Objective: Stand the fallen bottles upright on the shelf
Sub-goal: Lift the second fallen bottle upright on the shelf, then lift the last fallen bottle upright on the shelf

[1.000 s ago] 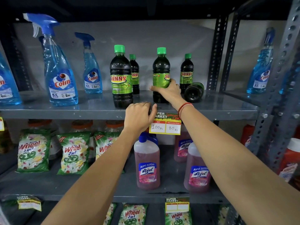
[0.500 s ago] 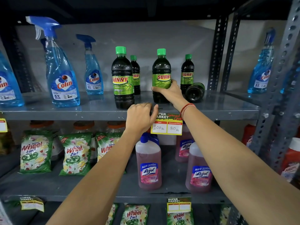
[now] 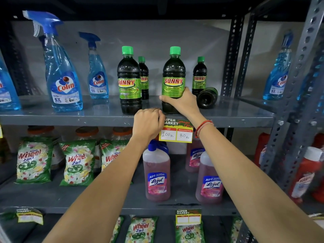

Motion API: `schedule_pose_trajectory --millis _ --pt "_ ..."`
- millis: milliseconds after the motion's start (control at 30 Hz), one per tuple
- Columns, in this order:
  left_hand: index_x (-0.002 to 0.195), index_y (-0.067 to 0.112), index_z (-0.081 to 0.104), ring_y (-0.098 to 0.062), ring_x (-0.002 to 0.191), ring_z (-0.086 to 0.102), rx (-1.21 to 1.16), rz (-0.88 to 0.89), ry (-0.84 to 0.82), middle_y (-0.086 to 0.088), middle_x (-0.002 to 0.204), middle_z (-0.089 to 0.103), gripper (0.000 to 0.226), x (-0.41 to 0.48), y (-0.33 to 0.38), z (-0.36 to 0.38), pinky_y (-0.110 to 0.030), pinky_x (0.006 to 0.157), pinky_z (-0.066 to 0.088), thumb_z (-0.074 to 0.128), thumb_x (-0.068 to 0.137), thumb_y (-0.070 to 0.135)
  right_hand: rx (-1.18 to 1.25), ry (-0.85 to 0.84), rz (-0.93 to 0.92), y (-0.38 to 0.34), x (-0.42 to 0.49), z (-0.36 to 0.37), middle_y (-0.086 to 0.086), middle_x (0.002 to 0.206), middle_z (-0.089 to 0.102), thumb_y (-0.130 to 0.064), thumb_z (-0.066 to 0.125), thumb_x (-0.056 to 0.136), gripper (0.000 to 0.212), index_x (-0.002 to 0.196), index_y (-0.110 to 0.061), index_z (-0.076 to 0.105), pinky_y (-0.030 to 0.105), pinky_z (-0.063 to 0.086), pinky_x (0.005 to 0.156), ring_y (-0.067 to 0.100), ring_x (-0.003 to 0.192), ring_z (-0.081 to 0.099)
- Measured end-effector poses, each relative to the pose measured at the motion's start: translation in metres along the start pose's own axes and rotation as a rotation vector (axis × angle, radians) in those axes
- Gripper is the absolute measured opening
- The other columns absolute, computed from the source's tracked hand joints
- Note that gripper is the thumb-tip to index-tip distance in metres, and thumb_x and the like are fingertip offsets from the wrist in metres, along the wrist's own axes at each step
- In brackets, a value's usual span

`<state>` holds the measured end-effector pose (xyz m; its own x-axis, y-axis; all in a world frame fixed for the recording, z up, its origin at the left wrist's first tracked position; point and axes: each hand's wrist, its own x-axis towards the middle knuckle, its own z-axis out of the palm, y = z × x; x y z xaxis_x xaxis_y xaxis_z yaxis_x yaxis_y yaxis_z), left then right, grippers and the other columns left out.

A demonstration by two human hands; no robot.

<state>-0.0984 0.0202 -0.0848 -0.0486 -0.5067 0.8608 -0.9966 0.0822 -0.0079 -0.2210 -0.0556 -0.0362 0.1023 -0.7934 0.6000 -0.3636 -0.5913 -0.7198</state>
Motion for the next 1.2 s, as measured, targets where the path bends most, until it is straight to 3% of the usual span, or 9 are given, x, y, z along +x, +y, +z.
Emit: schedule_pose_trajectory --millis 367,467,567,667,733,833,933,1067,1200 --pt "0.066 0.008 0.060 -0.028 0.057 0.058 -0.017 0.048 -0.010 -0.010 0.068 0.069 0.039 0.000 -0.002 -0.001 -0.028 0.056 0.031 0.032 0.091 0.021 0.022 0.021 -0.021 -0.007 -0.018 -0.012 0.003 0.101 0.065 -0.067 0.072 0.063 0.073 0.107 -0.013 0.053 0.029 0.050 0.078 0.017 0.093 0.062" --pt "0.071 0.007 0.063 -0.029 0.060 0.061 -0.099 0.016 0.022 -0.011 0.071 0.070 0.045 -0.001 -0.002 -0.003 -0.028 0.056 0.033 0.029 0.093 0.027 0.059 0.222 -0.058 -0.005 -0.013 -0.035 0.008 0.096 0.066 -0.069 0.057 0.076 0.064 0.106 -0.012 0.055 0.032 0.050 0.074 0.022 0.088 0.062" --pt "0.094 0.004 0.068 -0.030 0.082 0.066 -0.255 -0.151 0.199 -0.015 0.096 0.072 0.040 -0.005 0.007 -0.009 -0.034 0.065 0.047 0.033 0.094 0.024 -0.113 0.457 -0.080 0.005 0.009 -0.070 0.013 0.108 0.062 -0.058 0.051 0.086 0.056 0.110 -0.008 0.057 0.036 0.043 0.079 0.027 0.102 0.056" --pt "0.102 0.005 0.068 -0.026 0.095 0.062 -0.270 0.000 0.334 -0.013 0.104 0.068 0.034 0.001 0.034 -0.012 -0.037 0.075 0.048 0.039 0.091 0.020 -0.402 0.337 0.178 0.024 0.041 -0.098 0.021 0.132 0.049 -0.063 0.047 0.086 0.075 0.128 -0.002 0.047 0.043 0.041 0.094 0.037 0.123 0.045" --pt "0.099 0.005 0.068 -0.027 0.090 0.062 -0.254 0.163 0.290 -0.013 0.099 0.067 0.032 0.011 0.060 -0.012 -0.038 0.072 0.050 0.042 0.090 0.021 -0.338 0.106 0.432 0.038 0.057 -0.107 0.020 0.140 0.047 -0.074 0.049 0.077 0.095 0.138 -0.001 0.039 0.044 0.041 0.100 0.037 0.126 0.046" --pt "0.097 0.002 0.066 -0.030 0.086 0.062 -0.208 0.262 0.096 -0.014 0.097 0.066 0.038 0.026 0.095 -0.005 -0.042 0.065 0.052 0.039 0.091 0.028 -0.008 -0.037 0.591 0.054 0.066 -0.108 0.014 0.114 0.066 -0.070 0.064 0.066 0.083 0.119 -0.007 0.058 0.033 0.053 0.068 0.028 0.096 0.064" --pt "0.102 0.002 0.064 -0.032 0.092 0.058 -0.101 0.156 -0.060 -0.014 0.102 0.063 0.043 0.030 0.113 0.012 -0.043 0.068 0.048 0.037 0.094 0.035 0.016 -0.025 0.575 0.062 0.072 -0.104 0.008 0.086 0.068 -0.067 0.069 0.057 0.061 0.084 -0.014 0.061 0.024 0.043 0.046 0.020 0.065 0.063" --pt "0.089 0.007 0.065 -0.032 0.087 0.063 0.058 0.083 -0.149 -0.014 0.090 0.070 0.048 0.025 0.117 0.032 -0.040 0.073 0.043 0.031 0.096 0.040 0.025 -0.067 0.597 0.065 0.077 -0.100 0.006 0.088 0.067 -0.070 0.069 0.050 0.069 0.091 -0.015 0.060 0.022 0.048 0.046 0.021 0.072 0.065" --pt "0.078 0.011 0.065 -0.028 0.073 0.066 0.078 0.074 -0.130 -0.010 0.078 0.072 0.054 0.023 0.117 0.036 -0.036 0.064 0.044 0.025 0.094 0.042 0.125 -0.077 0.628 0.066 0.077 -0.098 0.003 0.080 0.063 -0.060 0.072 0.061 0.047 0.079 -0.019 0.058 0.018 0.043 0.032 0.017 0.071 0.061"
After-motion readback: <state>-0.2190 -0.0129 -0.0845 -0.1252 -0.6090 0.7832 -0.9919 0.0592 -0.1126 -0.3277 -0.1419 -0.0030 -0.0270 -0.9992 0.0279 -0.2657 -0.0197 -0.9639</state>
